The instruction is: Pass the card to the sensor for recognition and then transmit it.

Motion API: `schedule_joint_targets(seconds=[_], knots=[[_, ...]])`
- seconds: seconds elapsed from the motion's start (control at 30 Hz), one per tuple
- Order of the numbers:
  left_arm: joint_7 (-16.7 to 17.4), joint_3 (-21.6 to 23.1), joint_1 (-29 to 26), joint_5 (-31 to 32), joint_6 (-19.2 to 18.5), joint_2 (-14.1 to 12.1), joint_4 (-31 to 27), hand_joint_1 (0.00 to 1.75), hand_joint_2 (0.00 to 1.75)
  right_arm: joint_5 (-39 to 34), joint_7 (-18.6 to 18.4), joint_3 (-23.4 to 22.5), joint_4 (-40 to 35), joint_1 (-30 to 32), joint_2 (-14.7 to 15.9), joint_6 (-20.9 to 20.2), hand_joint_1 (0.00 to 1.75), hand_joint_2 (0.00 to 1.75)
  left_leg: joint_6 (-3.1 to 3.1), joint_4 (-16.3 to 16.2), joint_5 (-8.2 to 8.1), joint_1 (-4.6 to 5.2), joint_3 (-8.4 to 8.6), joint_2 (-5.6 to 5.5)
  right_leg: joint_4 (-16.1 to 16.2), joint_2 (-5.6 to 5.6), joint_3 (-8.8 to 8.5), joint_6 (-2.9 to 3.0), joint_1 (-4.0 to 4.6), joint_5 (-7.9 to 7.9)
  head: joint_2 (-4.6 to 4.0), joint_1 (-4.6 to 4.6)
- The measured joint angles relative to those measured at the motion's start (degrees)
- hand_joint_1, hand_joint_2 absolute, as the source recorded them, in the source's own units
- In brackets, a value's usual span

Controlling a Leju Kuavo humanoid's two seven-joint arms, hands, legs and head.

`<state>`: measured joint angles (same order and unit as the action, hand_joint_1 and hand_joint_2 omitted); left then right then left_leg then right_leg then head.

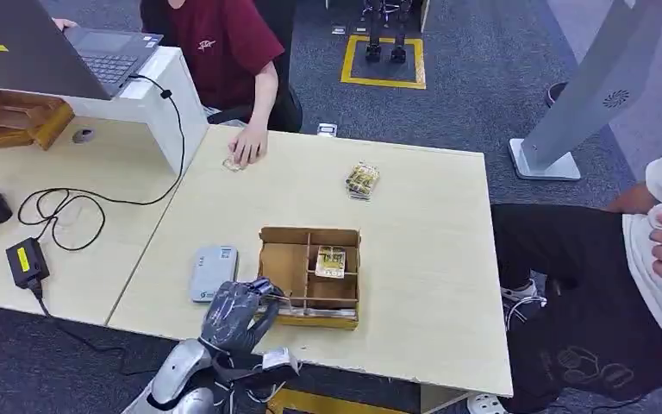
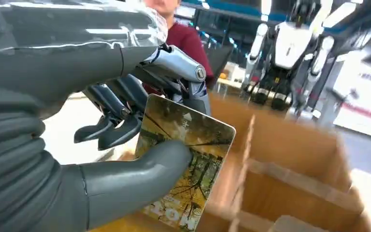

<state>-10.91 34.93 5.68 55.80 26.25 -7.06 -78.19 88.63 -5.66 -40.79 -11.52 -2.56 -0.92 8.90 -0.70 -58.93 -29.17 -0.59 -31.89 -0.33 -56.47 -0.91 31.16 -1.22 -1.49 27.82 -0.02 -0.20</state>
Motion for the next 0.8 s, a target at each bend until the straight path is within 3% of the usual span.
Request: schedule_joint_targets(seconds=[0.13, 0.4, 0.53, 0.6, 0.67, 0.8], knots=[[0.77, -0.29, 1.5, -0.07, 0.0, -0.77, -5.08, 1.75, 1.75, 0.09, -0.15, -0.04, 0.0, 0.0, 0.0, -0.11, 0.0, 0.0, 0.0, 0.0, 0.01, -0.01, 0.0, -0.01, 0.0, -0.01, 0.01, 0.0, 0.01, -0.02, 0.0, 0.0], [0.9, -0.55, 1.91, -0.11, 0.02, -1.0, -6.41, 1.75, 1.75, 0.15, -0.15, -0.07, 0.0, 0.04, 0.0, -0.15, 0.0, 0.0, 0.0, 0.0, 0.01, -0.01, 0.0, 0.0, 0.0, 0.0, 0.01, 0.0, 0.01, -0.02, 0.0, 0.0], [2.22, -4.0, 7.84, 0.69, 0.78, -2.4, -12.41, 1.75, 1.75, 0.79, -0.15, -0.07, 0.0, -0.01, 0.0, -0.17, 0.0, 0.0, -0.04, 0.0, 0.06, -0.01, 0.03, -0.04, -0.04, 0.05, -0.03, 0.01, 0.01, -0.02, 0.0, 0.0], [5.55, -5.64, 10.87, 4.67, 2.71, -2.14, -11.84, 1.75, 1.75, 1.25, -0.17, -0.05, 0.0, -0.11, -0.02, -0.55, 0.0, 0.0, -0.04, 0.0, 0.06, -0.01, 0.03, -0.04, -0.03, 0.05, -0.03, 0.01, 0.0, -0.02, 0.0, 0.02], [11.06, -8.65, 16.58, 10.27, 5.0, -0.53, -5.4, 1.75, 1.75, 1.31, -0.5, 0.46, 0.0, -0.51, -0.02, -0.94, 0.0, 0.0, -0.04, 0.0, 0.06, 0.0, 0.03, -0.03, -0.03, 0.02, -0.03, 0.02, 0.0, -0.06, 0.0, 0.02], [12.87, -10.49, 20.42, 11.48, 5.73, 0.77, 1.06, 1.75, 1.75, 1.31, -0.94, 1.03, 0.0, -0.95, -0.02, -1.09, 0.0, 0.0, -0.05, -0.01, 0.07, 0.0, 0.03, -0.03, -0.04, 0.02, -0.03, 0.03, 0.0, -0.07, 0.0, 0.0]])
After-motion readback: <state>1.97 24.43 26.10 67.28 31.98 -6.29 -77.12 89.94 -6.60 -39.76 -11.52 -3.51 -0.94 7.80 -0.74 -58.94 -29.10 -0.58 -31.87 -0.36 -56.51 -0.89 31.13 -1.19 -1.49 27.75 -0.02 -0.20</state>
